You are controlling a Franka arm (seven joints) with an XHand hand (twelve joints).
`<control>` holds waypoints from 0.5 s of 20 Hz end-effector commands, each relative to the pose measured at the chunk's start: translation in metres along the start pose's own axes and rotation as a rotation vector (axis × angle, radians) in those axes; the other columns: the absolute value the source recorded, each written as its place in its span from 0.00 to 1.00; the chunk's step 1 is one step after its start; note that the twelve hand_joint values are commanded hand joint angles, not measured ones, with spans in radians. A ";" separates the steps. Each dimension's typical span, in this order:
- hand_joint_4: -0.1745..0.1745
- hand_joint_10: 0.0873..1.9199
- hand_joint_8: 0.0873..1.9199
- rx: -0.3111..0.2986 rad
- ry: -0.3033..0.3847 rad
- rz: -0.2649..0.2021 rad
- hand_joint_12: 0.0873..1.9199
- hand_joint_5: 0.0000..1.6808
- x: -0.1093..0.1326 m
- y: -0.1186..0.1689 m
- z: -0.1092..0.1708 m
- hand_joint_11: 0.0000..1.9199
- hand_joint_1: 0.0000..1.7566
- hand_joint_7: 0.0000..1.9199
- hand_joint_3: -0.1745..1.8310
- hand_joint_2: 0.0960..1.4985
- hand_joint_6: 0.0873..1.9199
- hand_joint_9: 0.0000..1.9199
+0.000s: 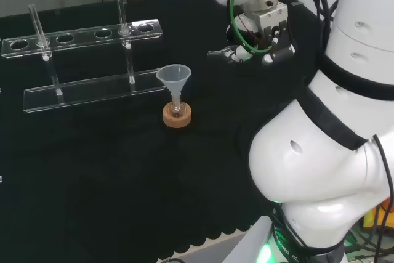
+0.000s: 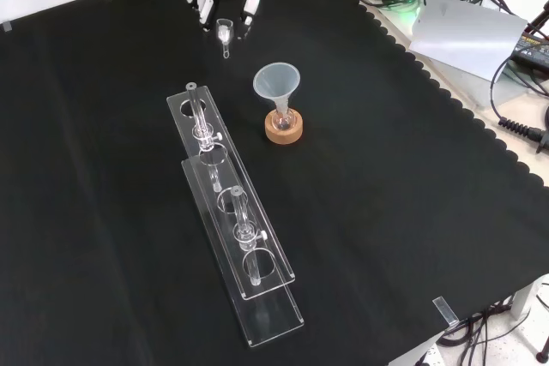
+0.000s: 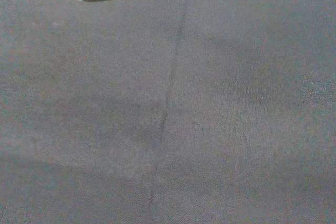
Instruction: Pour all the NaCl from the weighing funnel into the round-bottom flask.
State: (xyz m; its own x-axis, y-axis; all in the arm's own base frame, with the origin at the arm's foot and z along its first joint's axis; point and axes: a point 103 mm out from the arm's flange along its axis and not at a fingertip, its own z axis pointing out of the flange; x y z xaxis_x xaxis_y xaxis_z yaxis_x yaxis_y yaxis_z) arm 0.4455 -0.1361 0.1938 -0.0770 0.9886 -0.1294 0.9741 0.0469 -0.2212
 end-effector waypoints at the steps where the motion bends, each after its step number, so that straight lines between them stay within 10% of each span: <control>1: 1.00 0.10 0.24 0.021 -0.034 -0.008 0.53 0.61 0.016 -0.027 -0.020 0.42 0.59 0.56 0.11 0.70 0.47 0.62; 10: 1.00 0.09 0.23 0.021 -0.075 -0.037 0.52 0.62 0.034 -0.047 -0.056 0.43 0.59 0.57 0.11 0.69 0.46 0.64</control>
State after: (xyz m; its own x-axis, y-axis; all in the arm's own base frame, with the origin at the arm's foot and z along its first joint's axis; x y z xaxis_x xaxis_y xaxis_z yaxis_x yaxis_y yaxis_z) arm 0.4281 -0.1243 0.2238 -0.0837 0.9851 -0.1502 0.9729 0.0481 -0.2263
